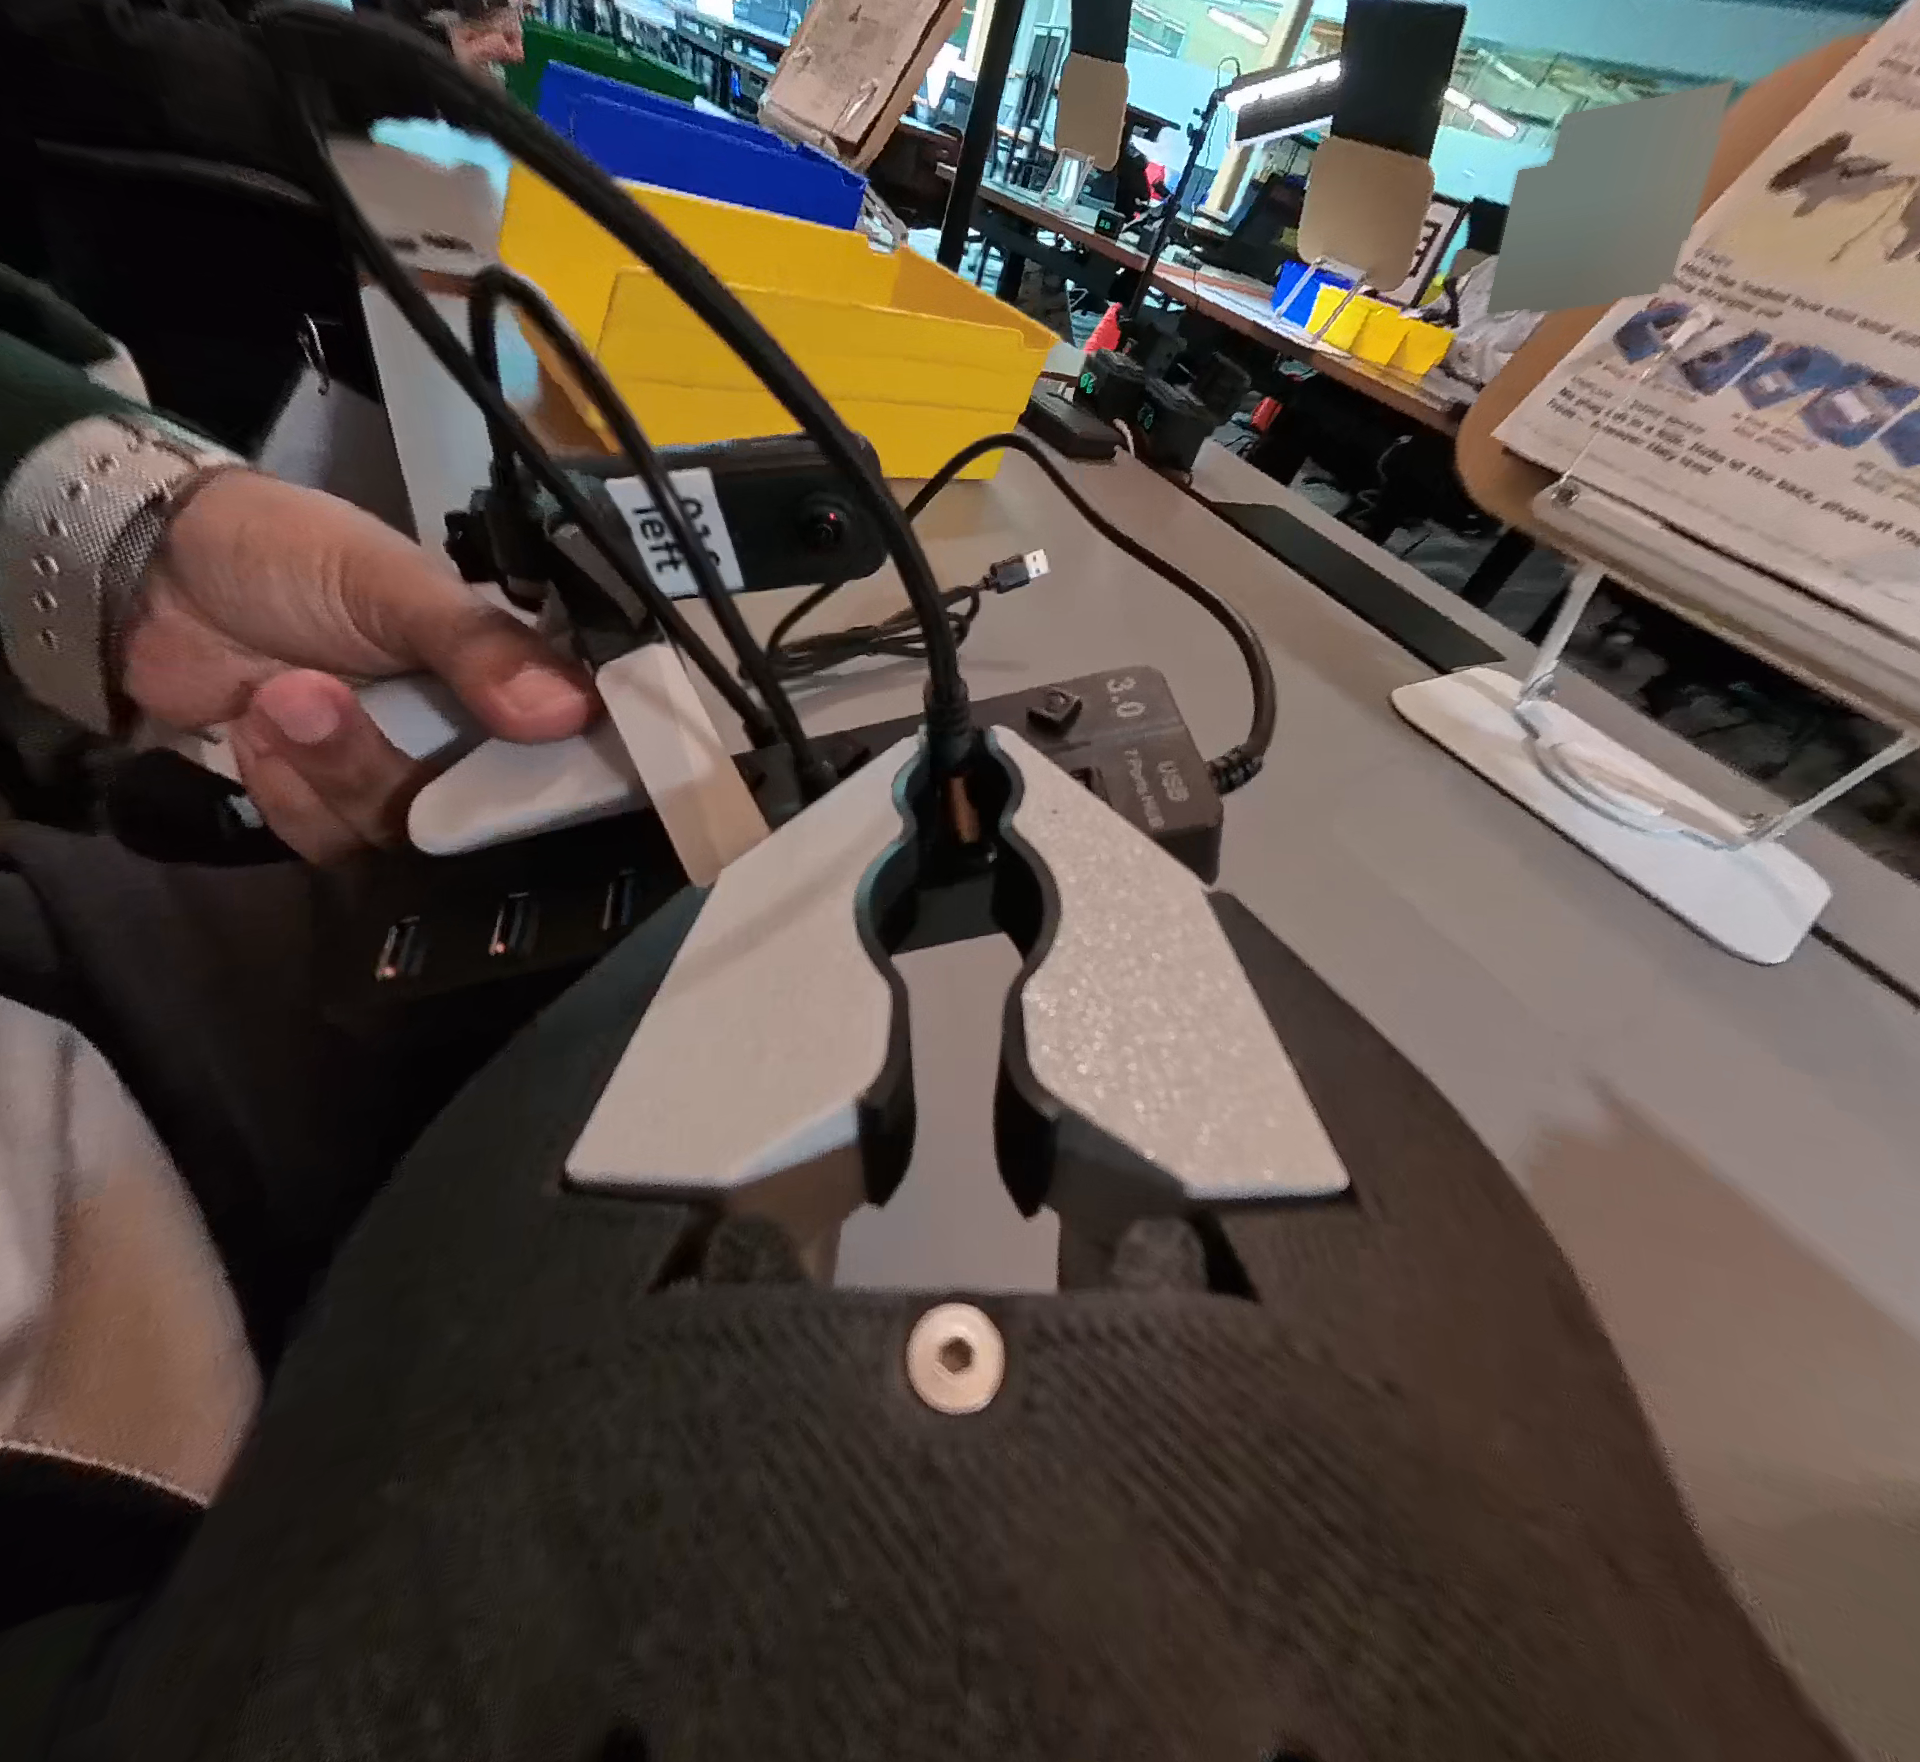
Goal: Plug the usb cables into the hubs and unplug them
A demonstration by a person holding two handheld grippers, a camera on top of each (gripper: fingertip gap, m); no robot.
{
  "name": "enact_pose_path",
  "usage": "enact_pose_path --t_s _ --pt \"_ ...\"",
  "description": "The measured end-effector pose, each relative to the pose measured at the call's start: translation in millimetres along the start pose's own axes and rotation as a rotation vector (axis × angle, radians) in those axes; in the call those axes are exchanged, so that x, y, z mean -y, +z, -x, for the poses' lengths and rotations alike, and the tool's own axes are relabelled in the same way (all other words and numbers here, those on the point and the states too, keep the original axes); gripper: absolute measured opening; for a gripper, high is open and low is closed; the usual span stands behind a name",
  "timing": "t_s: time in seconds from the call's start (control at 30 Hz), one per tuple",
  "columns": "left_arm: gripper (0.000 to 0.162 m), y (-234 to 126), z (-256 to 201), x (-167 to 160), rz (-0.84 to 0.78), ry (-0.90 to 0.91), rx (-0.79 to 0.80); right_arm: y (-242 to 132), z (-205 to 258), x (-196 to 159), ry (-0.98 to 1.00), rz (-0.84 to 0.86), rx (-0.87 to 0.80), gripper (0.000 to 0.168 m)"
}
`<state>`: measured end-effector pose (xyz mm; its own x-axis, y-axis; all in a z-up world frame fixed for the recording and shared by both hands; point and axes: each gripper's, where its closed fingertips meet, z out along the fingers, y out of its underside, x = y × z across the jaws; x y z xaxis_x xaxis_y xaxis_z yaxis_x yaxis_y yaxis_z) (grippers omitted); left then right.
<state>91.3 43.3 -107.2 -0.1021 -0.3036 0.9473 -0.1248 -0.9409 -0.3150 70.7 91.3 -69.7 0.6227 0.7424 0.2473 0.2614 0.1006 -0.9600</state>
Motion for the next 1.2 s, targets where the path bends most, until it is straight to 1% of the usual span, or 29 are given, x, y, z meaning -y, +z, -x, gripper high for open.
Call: enact_pose_path --t_s 0.23,0.27,0.3,0.33,0.37,0.4,0.43,0.47,0.5,0.53,0.6,0.67,0.7,0.77,0.83,0.93,1.0,1.07,1.2 --pt "0.025 3.1 -7.0 0.7 -0.007 0.002 -0.031 -5.9 -1.7 13.8 0.031 -0.058 0.020 0.005" --pt "0.024 1.5 11.6 -0.1 -0.010 -0.002 0.073 -10.6 -0.2 28.3 0.038 -0.139 0.035 0.005" --pt "0.024 -6.2 43.8 1.1 -0.044 0.003 0.196 -23.6 0.2 61.7 0.085 -0.299 0.059 0.005" --pt "0.023 -11.3 43.5 7.2 -0.095 -0.044 0.150 -33.3 -4.3 87.1 0.121 -0.360 0.058 0.003" --pt "0.023 -12.2 27.3 13.8 -0.111 -0.031 0.109 -32.6 -11.0 88.7 0.062 -0.290 0.014 0.005" --pt "0.024 -10.5 12.7 17.7 -0.107 0.055 0.110 -32.3 -21.7 79.8 -0.031 -0.230 -0.060 0.005" --pt "0.023 -8.0 1.3 20.2 -0.109 0.130 0.121 -34.9 -32.0 69.7 -0.038 -0.217 -0.104 0.005" --pt "0.023 -6.1 -5.0 20.4 -0.101 0.158 0.124 -37.7 -37.9 62.4 0.051 -0.231 -0.093 0.005" --pt "0.023 -6.1 -5.5 20.6 -0.099 0.168 0.127 -40.7 -42.4 59.5 0.136 -0.250 -0.073 0.005" --pt "0.023 -8.2 -2.7 21.2 -0.106 0.161 0.131 -44.7 -49.7 59.2 0.153 -0.261 -0.090 0.005" --pt "0.023 -13.9 -2.2 22.0 -0.124 0.128 0.096 -53.1 -69.3 62.6 0.073 -0.235 -0.181 0.005" --pt "0.023 -16.9 -4.9 22.3 -0.121 0.144 0.091 -67.1 -92.3 68.8 -0.004 -0.198 -0.294 0.005" --pt "0.024 -17.0 -7.3 22.2 -0.113 0.171 0.094 -78.0 -106.6 70.3 -0.034 -0.167 -0.365 0.005" --pt "0.024 -16.4 -14.4 21.9 -0.105 0.209 0.082 -111.8 -140.4 74.2 -0.076 -0.114 -0.532 0.005" --pt "0.024 -16.2 -17.9 19.6 -0.092 0.222 0.070 -155.3 -178.0 75.1 -0.076 -0.062 -0.700 0.005" --pt "0.024 -16.6 -16.7 17.0 -0.087 0.199 0.055 -220.8 -222.3 69.6 -0.032 -0.025 -0.880 0.005" --pt "0.024 -16.6 -15.9 16.3 -0.088 0.171 0.040 -259.1 -244.5 55.6 -0.039 0.004 -0.973 0.006" --pt "0.024 -16.6 -15.5 15.2 -0.083 0.162 0.036 -288.1 -260.0 33.8 -0.049 0.059 -1.030 0.006" --pt "0.024 -16.0 -15.7 14.3 -0.076 0.168 0.040 -324.9 -277.1 -11.9 -0.072 0.215 -1.103 0.006"
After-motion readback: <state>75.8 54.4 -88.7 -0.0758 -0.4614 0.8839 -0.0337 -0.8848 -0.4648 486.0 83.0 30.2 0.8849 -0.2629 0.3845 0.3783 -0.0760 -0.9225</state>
